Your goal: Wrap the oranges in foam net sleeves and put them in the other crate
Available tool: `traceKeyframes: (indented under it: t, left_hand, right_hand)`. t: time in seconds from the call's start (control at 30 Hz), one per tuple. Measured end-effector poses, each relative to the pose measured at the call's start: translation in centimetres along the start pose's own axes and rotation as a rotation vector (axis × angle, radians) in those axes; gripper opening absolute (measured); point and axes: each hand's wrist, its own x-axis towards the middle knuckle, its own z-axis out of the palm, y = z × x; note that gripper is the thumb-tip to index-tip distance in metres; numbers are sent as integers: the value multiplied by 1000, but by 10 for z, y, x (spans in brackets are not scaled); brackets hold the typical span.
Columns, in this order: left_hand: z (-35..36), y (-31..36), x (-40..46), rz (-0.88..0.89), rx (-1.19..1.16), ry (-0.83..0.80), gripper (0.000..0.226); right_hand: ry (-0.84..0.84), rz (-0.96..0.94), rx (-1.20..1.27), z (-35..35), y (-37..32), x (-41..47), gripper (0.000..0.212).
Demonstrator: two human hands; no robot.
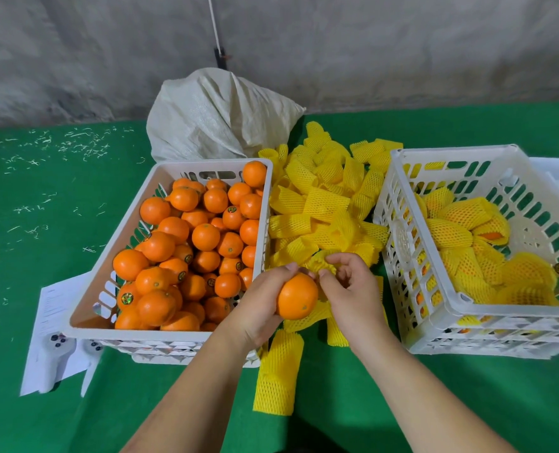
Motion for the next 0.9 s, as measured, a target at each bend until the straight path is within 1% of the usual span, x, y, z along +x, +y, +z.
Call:
traceKeyframes:
  t: [0.1,0.2,0.27,0.33,0.4,0.47,0.53,0.6,0.63,0.7,0.73,0.77,0.83,0.9]
  left_hand:
    - [1,1,0,23,-22,17,33]
    - [3,-1,1,88,-75,85,35]
    - [3,-2,3,121,-133,138,42]
    - [3,-2,4,138,-186,158,50]
    - [4,-1,6,160,-192,153,61]
    - [5,1,4,172,-174,150,65]
    - [2,1,3,159,-201,119,56]
    - [-4,1,3,135,-220,51,45]
    - [-8,-1,4,128,-207,8,50]
    - [-10,-5,7,146,-131,-66,72]
    - [-9,-8,8,164,-78,-78,79]
    - [-7,-10,8,187,-22,-75,81]
    - [-6,-15,10,237,65,-35,79]
    - [-7,-18,10,285,91,10,75]
  right_hand:
    - [44,-129,-158,0,-1,-1,16]
    - [81,-268,-157,0,-6,-7,15]
    - [73,-360,-163,0,-10,-13,16]
    - [40,-425,-194,3,-14,-19,18]
    - [2,-484,-281,9,-13,-25,17]
    - [-29,-533,-367,15,-8,-32,16]
    - [-30,-536,-383,20,-2,-34,18]
    - [-9,-499,-372,20,-1,-28,18]
    - [-1,-483,-367,19,0,-22,17]
    - [14,-478,-353,15,-1,-10,14]
    - [24,-481,-342,13,-2,-6,13]
    - [34,-481,-334,10,-2,-2,12]
    - [48,-479,-336,4,-2,0,13]
    - [62,-488,-360,-2,-3,-2,13]
